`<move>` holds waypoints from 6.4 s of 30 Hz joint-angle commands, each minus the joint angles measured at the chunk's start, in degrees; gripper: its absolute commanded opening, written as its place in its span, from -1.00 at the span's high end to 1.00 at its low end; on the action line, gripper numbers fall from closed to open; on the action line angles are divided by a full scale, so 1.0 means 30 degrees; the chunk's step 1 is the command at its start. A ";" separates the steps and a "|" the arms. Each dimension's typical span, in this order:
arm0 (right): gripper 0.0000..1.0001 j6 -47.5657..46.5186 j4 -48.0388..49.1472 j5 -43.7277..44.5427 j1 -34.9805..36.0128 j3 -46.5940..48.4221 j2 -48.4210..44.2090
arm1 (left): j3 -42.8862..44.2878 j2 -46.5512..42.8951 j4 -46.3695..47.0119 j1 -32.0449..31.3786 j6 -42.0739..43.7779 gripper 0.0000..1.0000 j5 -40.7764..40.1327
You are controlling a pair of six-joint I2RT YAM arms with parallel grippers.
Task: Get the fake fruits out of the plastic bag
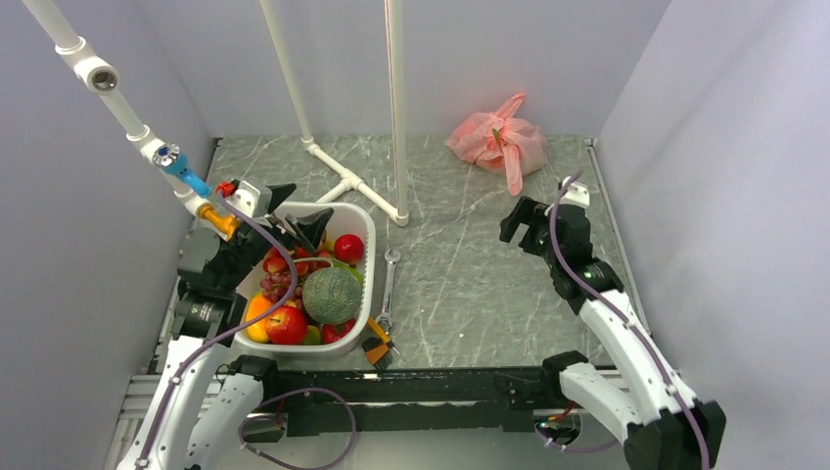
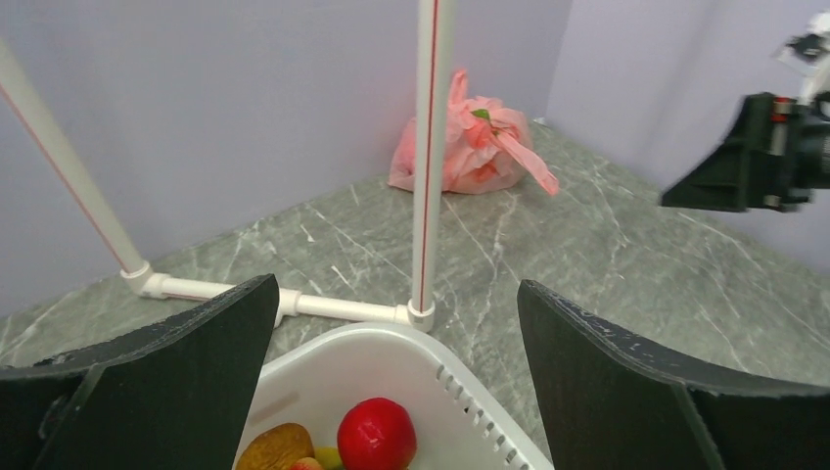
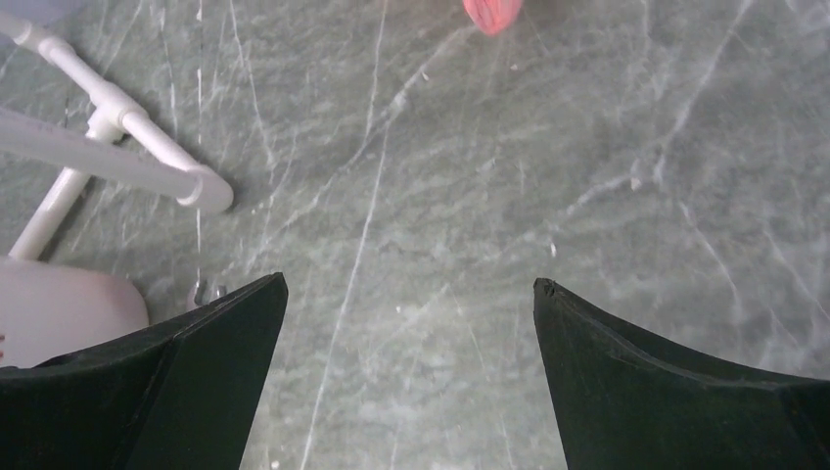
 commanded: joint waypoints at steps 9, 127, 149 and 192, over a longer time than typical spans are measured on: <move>-0.99 -0.1780 0.9617 0.0231 -0.1570 0.4339 1.0490 | 0.1082 -0.0108 0.1121 -0.0153 -0.0111 -0.97 0.2991; 0.87 0.3543 -0.1356 -0.7664 0.4846 -0.6202 -0.5891 | 1.0126 1.9474 -0.7091 -1.5334 0.4396 -0.06 -0.2445; -0.86 0.2016 -0.3504 -0.4117 0.4830 -0.1027 -0.4170 | 0.9768 1.7568 -0.6534 -1.5389 0.3633 1.00 -0.2392; -0.26 0.0917 -0.3908 -0.3228 0.4821 -0.0603 -0.7734 | 0.7114 1.4588 -0.3737 -1.5918 0.3406 1.00 -0.9427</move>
